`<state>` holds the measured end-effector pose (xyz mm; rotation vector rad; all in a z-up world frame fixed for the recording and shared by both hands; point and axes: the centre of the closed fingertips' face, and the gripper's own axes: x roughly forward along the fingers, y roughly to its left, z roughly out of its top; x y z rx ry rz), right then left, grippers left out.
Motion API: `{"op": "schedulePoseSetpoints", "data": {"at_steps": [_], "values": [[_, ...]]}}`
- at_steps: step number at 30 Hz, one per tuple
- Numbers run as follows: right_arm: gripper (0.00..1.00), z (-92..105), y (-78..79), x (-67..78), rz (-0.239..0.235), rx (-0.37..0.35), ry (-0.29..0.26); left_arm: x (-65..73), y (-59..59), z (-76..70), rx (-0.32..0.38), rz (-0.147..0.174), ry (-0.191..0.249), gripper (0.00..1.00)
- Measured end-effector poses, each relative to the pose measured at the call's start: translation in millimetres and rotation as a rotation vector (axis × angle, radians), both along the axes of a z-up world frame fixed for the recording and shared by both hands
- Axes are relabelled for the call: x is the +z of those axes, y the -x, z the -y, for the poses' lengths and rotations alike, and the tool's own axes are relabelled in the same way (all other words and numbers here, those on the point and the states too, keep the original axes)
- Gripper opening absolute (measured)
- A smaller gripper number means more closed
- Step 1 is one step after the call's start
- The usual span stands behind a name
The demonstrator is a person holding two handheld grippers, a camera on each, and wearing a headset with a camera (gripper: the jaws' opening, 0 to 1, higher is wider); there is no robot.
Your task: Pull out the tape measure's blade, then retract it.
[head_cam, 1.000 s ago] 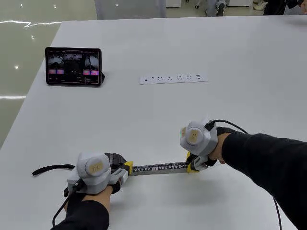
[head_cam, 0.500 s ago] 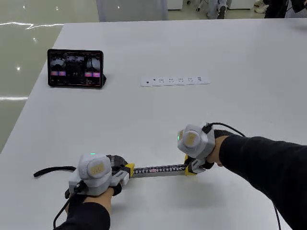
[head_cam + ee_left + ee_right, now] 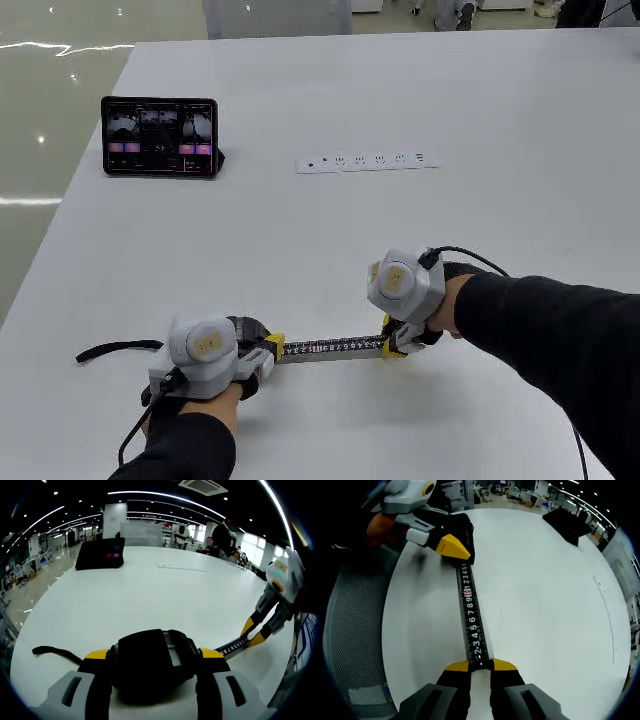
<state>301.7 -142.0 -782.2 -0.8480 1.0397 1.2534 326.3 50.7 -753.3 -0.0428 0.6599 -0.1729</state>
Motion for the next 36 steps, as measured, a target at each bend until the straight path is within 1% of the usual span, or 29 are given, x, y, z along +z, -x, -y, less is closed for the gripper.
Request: {"op": "schedulePoseSetpoints", "data": {"at_steps": [11, 17, 24, 28, 36], "values": [[0.1, -3.7, -0.1, -0.3, 0.01, 0.04, -0.011, 0.1, 0.4, 0.3, -0.002, 0.002, 0.001, 0.65], [0.1, -6.0, -0.2, -0.3, 0.008, 0.027, -0.025, -0.3, 0.5, 0.3, -0.004, -0.002, 0.01, 0.64], [0.1, -8.6, -0.7, -0.1, 0.008, 0.036, -0.019, -0.8, 0.3, 0.7, -0.005, -0.009, 0.013, 0.64], [0.1, -9.2, -1.0, -0.6, 0.013, 0.059, -0.018, -0.7, 0.2, 0.8, -0.004, -0.009, 0.014, 0.64], [0.1, -12.8, -1.4, -0.5, 0.014, 0.05, -0.009, -1.1, -0.4, 0.5, -0.004, -0.012, 0.017, 0.64]]}}
